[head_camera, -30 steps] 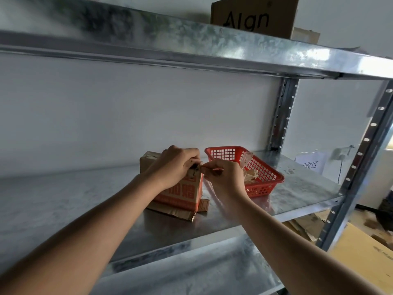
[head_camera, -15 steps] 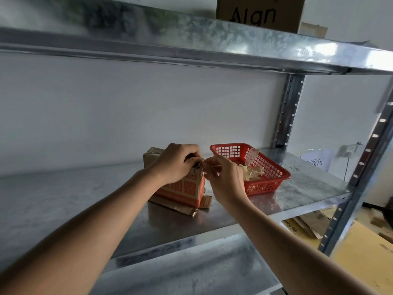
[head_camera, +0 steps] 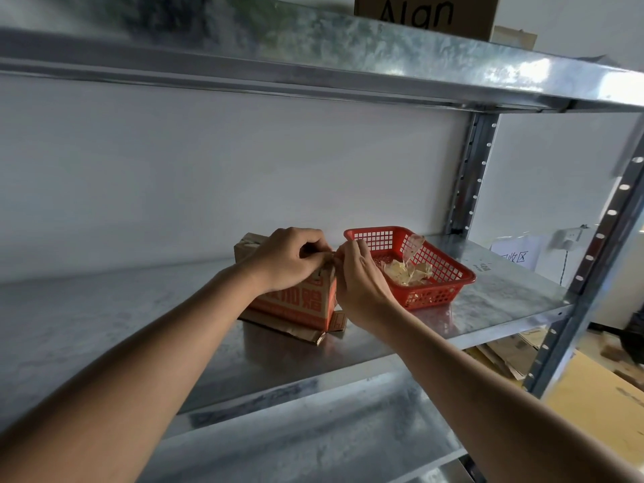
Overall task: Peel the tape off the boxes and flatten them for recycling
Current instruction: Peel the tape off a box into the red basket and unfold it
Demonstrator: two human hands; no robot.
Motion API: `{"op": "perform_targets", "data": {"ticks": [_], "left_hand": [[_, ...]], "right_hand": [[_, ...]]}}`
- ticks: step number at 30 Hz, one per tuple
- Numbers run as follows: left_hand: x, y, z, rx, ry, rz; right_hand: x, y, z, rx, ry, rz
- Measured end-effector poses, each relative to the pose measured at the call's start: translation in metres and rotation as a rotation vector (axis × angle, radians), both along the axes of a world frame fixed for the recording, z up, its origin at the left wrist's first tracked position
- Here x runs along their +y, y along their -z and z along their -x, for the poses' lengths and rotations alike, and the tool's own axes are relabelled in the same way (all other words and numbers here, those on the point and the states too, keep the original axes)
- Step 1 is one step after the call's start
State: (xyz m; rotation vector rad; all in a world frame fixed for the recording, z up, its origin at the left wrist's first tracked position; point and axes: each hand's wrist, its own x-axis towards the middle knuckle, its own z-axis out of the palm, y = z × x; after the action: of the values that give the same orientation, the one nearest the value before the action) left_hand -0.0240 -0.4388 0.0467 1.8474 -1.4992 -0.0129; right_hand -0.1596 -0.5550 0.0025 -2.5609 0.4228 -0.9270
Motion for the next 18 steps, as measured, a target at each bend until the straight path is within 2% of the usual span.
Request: {"op": "perform_targets", "data": {"ticks": [6, 9, 12, 14, 18], "left_hand": [[0.007, 0.008, 0.001, -0.033, 0.034, 0.018], [0.008, 0.009, -0.001, -0.034, 0.045, 0.003], [0.010, 0.010, -0.003, -0.052, 0.026, -0.024], [0.011, 0.010, -0.003, -0.046, 0.022, -0.019], [0.014, 0.008, 0.001, -0.025, 0.040, 0.010]], "right_hand": [[-0.015, -0.012, 0.006, 0.126, -0.083, 0.081], [-0.018, -0.026, 0.007, 0.179, -0.082, -0.038], [-0.020, -0.037, 0.011, 0.037, -0.141, -0.335], [-0.023, -0.037, 0.014, -0.043, -0.208, -0.379], [-0.025, -0.029, 0.020, -0.043, -0.234, -0.314]]}}
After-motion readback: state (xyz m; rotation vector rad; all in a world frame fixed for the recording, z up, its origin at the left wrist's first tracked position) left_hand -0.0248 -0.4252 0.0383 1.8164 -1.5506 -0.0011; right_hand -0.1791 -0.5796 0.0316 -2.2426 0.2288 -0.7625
